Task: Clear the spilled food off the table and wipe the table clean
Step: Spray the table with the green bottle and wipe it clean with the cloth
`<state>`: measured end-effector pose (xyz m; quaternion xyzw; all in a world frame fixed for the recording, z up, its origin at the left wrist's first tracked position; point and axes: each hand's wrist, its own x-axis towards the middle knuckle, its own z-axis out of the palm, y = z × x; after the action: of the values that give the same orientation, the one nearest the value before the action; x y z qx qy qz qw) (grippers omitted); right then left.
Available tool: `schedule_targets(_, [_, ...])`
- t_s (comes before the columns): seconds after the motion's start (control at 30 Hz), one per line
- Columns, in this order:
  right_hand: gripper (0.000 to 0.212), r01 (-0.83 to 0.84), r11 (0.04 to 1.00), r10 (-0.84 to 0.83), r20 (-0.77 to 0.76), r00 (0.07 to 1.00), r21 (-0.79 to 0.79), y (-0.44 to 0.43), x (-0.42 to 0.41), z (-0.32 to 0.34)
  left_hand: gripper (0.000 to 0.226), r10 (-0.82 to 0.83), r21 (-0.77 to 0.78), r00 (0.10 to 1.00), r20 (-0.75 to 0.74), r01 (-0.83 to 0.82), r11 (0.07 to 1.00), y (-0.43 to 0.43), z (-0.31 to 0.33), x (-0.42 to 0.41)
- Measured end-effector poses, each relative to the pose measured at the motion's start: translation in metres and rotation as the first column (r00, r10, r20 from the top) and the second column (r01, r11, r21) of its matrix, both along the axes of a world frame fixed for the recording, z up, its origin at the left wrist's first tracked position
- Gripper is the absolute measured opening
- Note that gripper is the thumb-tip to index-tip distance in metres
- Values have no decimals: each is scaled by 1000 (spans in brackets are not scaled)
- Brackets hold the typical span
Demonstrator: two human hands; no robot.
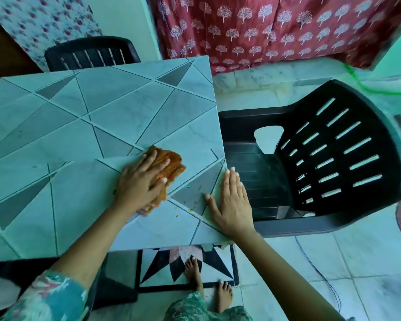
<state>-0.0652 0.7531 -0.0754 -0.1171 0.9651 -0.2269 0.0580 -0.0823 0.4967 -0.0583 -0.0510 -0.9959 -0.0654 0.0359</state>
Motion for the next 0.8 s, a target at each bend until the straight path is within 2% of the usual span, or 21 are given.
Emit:
schedule_targets(0.1, [84,-58,997,59,17,998,-44,6,-2,-2,55,313,91,947,72,-319,944,-27,4,-27])
schedule_targets(0.17, [88,-61,979,70,37,997,-195,10,-1,-5,51,359,130,931,64,-365,922,-1,5,-51])
schedule_targets(0.27, [89,-6,919,45,91,995,-394,15,6,-6,51,189,130,980,57,-195,972,59,4,-65])
schedule_targets(0.4, [86,47,909,5,124,992,-414,12,10,-1,53,-107,114,994,-12,108,988,100,3,-10])
schedule_targets(0.47, [82,66,912,-12,135,991,-404,13,10,0,49,-220,92,975,-39,222,971,79,2,26])
schedule_targets(0.5, [82,66,912,-12,133,991,-405,13,11,0,47,-222,82,974,-41,225,971,59,2,40])
schedule_targets(0.53, [86,61,911,-10,125,992,-409,14,11,0,46,-170,75,985,-38,172,982,35,0,46])
schedule_targets(0.6, [91,55,906,-6,116,993,-419,13,11,-1,45,49,93,999,0,-49,994,-6,1,43])
schedule_targets(0.7, [90,57,909,-16,101,995,-412,13,10,-1,45,299,76,954,29,-301,951,-6,12,19])
schedule_targets(0.77, [91,50,915,-15,91,996,-400,14,10,-1,47,354,54,935,9,-354,934,32,17,15])
schedule_targets(0.8, [88,52,917,-16,93,996,-396,15,9,0,46,320,87,947,-8,-319,944,50,16,17])
